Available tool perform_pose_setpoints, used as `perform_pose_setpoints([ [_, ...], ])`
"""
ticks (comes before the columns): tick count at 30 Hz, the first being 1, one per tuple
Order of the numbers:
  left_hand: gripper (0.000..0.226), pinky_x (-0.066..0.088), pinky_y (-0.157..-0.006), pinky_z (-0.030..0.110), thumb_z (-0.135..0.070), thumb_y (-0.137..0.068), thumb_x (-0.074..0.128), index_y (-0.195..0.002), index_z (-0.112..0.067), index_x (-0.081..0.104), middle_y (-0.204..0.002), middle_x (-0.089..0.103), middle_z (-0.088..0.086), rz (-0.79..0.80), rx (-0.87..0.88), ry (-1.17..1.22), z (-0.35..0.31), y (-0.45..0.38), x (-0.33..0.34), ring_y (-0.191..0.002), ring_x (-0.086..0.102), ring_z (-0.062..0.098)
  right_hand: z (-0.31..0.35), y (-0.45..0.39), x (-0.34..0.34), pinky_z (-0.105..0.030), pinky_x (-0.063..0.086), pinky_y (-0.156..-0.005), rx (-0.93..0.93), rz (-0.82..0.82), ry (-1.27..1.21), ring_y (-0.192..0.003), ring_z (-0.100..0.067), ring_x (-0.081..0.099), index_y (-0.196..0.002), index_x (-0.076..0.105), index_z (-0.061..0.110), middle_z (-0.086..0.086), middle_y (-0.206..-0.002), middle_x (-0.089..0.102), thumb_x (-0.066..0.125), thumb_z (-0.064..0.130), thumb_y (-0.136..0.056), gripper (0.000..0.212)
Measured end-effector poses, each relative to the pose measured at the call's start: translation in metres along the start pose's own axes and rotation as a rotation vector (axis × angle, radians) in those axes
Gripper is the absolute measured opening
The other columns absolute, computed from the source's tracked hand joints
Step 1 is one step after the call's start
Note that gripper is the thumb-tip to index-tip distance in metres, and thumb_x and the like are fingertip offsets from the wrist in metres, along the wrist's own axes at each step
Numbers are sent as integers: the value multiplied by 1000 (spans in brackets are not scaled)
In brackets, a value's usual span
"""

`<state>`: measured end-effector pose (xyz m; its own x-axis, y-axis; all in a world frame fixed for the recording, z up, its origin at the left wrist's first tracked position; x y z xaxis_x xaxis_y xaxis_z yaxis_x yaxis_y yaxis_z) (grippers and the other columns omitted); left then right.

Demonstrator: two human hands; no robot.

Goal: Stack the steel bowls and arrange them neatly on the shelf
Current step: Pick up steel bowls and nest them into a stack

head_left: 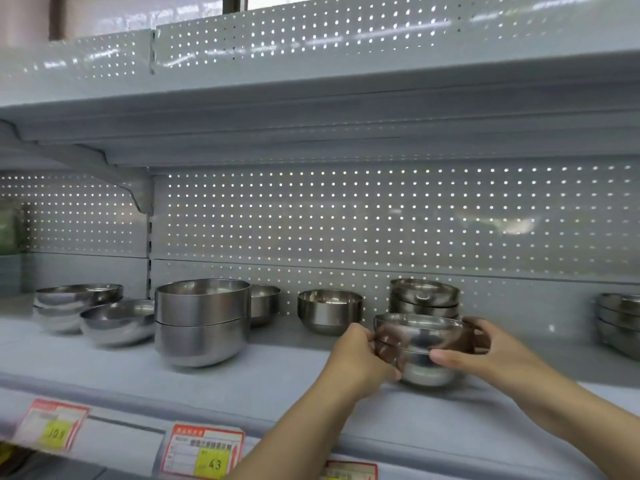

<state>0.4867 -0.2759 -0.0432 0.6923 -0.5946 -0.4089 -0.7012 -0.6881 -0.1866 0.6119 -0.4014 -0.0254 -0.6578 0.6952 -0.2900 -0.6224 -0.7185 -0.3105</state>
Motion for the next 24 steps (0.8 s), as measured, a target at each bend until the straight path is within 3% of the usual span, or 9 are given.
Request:
perform_pose_setpoints([
  [4, 33, 38, -47, 1, 0, -81, 66, -93, -18, 42, -76, 52, -12, 34, -49, 23, 1, 5, -1, -67, 48, -5, 3, 5, 2, -6, 43, -52, -9, 29, 32, -71, 5, 60, -86, 49, 30, 11, -68, 72, 83, 3, -64, 49],
  [7, 57, 48, -79, 15, -9, -79, 72, -127, -12, 43, -107, 58, -2, 10, -30, -20, -3, 12, -19, -101, 58, 10, 19, 13, -1, -7, 43, -54, 9, 32, 48, -74, 3, 56, -89, 51, 28, 14, -76, 65, 84, 14, -65, 43],
  [8, 63, 48, -90, 22, -9, -78, 73, -132, -12, 41, -117, 57, 1, -18, -9, -31, -6, 16, -32, -111, 57, 14, 27, 15, -3, -7, 44, -59, 6, 13, 93, -77, 0, 55, -97, 52, 26, 15, -84, 61, 87, 29, -58, 52],
  [9, 63, 48, -95, 26, -9, -78, 73, -133, -13, 43, -123, 56, 2, -59, 33, -46, -11, 20, -50, -114, 56, 14, 38, 16, -5, -11, 45, -71, -35, -26, 198, -85, -5, 56, -111, 51, 24, 13, -94, 59, 87, 52, -41, 84],
  [11, 57, 48, -97, 28, -5, -76, 73, -127, -13, 49, -121, 58, 3, -181, 146, -80, -21, 31, -95, -112, 58, 14, 68, 19, -5, -31, 44, -90, -139, -137, 419, -107, -15, 52, -132, 43, 27, 8, -115, 54, 64, 88, -10, 137],
  [12, 54, 48, -97, 28, -3, -76, 73, -125, -12, 52, -118, 60, 4, -255, 202, -96, -25, 36, -122, -109, 59, 15, 84, 19, 2, -35, 43, -92, -198, -159, 458, -111, -15, 50, -132, 42, 32, 8, -118, 52, 56, 92, -8, 139],
  [18, 63, 39, -105, 29, 14, -77, 57, -135, -8, 45, -133, 53, 9, -553, 291, -311, -8, 43, -274, -127, 50, 21, 156, 17, 129, -24, 38, -88, -468, -20, 509, -113, -2, 46, -126, 39, 46, 18, -124, 49, 73, 58, -57, 78],
  [21, 67, 39, -108, 41, 11, -79, 47, -141, -12, 37, -139, 48, 11, -498, 164, -440, 34, 31, -307, -132, 45, 28, 155, 7, 201, -21, 36, -88, -442, 69, 546, -114, -2, 42, -135, 32, 41, 18, -134, 41, 75, 53, -66, 83],
  [24, 45, 49, -93, 32, 6, -79, 49, -119, -13, 56, -115, 64, 6, -325, 86, -494, 77, 21, -306, -113, 58, 24, 132, -5, 244, -22, 36, -90, -250, 124, 449, -122, -10, 44, -144, 23, 36, 11, -141, 38, 80, 50, -64, 99],
])
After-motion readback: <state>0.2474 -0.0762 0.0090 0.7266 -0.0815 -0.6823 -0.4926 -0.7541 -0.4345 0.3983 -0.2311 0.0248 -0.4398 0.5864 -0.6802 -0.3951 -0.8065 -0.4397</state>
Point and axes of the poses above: each hand's wrist, its own y-axis away from the middle knuckle, its own x-axis out of the palm, z = x × y, the point moved 8 cm from there along -y, towards the middle knuckle
